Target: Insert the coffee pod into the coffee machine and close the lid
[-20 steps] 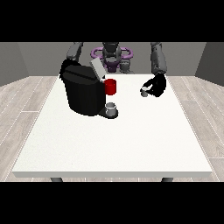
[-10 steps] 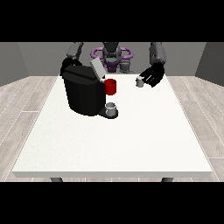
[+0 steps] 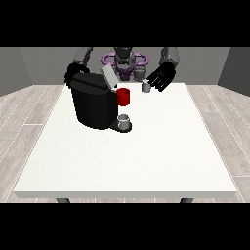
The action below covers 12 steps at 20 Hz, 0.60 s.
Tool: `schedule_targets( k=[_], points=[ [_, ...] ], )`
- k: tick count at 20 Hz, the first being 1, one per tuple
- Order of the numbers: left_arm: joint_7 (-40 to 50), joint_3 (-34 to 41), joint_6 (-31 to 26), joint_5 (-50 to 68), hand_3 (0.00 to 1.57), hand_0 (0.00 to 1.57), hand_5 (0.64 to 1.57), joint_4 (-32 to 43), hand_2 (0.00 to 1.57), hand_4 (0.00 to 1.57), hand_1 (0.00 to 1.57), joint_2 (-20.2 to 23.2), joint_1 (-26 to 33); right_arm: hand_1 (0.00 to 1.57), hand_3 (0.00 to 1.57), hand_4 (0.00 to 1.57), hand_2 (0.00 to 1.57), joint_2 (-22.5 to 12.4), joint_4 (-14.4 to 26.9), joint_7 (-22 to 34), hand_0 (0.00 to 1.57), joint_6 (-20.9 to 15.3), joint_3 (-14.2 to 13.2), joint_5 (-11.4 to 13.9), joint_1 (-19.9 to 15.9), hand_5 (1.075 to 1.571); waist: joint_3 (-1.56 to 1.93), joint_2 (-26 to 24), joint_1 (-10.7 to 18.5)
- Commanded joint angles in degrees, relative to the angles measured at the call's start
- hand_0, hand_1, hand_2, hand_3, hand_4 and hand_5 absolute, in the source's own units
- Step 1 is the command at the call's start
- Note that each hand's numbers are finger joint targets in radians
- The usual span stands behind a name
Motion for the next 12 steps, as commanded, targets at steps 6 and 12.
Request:
schedule_targets(
  k=[6, 12],
  points=[
    [4.5, 3.4, -2.5, 0.9, 1.2, 1.21, 1.571, -0.1, 1.25, 0.51, 1.21, 2.9, -10.1, 0.0, 0.0, 0.51, 0.0, 0.3, -0.7, 1.1, 0.0, -2.8, 0.0, 1.8, -4.0, 1.571, 0.0, 3.8, -2.6],
    [6.7, 3.5, -4.3, 1.0, 1.25, 1.26, 1.571, -0.2, 1.32, 0.52, 1.26, 2.3, -14.2, 0.0, 0.0, 0.52, 0.0, -0.7, -0.3, 0.2, 0.0, -2.0, -1.1, 1.2, -5.8, 1.571, 0.03, 5.4, -3.4]
  ],
)
